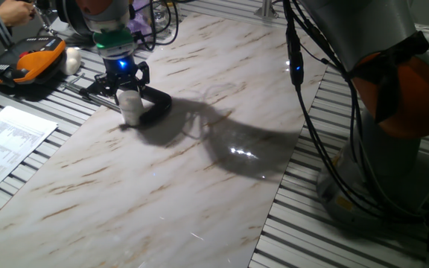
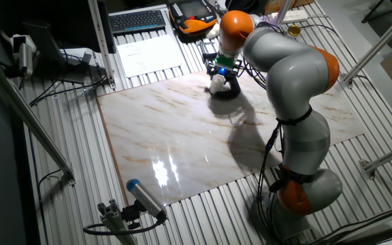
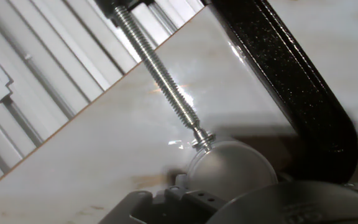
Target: Unscrew the lid from the jar
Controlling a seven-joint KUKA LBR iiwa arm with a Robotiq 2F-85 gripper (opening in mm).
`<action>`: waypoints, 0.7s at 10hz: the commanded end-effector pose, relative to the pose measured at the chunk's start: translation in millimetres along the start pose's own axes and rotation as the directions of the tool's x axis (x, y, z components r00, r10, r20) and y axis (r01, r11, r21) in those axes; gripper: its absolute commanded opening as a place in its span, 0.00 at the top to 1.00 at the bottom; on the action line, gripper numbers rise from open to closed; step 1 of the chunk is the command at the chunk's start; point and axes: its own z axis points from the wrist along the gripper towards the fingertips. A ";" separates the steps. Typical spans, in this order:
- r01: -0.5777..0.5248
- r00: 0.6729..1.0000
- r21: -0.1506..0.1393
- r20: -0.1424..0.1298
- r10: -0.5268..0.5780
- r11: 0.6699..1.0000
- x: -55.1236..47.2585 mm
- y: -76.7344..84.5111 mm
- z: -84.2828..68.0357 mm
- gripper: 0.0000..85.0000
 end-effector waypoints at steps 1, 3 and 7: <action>0.014 1.000 -0.001 0.000 -0.014 1.000 0.0 0.0 0.0 0.60; 0.085 0.996 0.013 0.011 -0.085 0.996 0.0 0.0 -0.3 0.60; 0.192 0.981 0.018 0.034 -0.192 0.981 0.0 -0.1 -1.4 0.60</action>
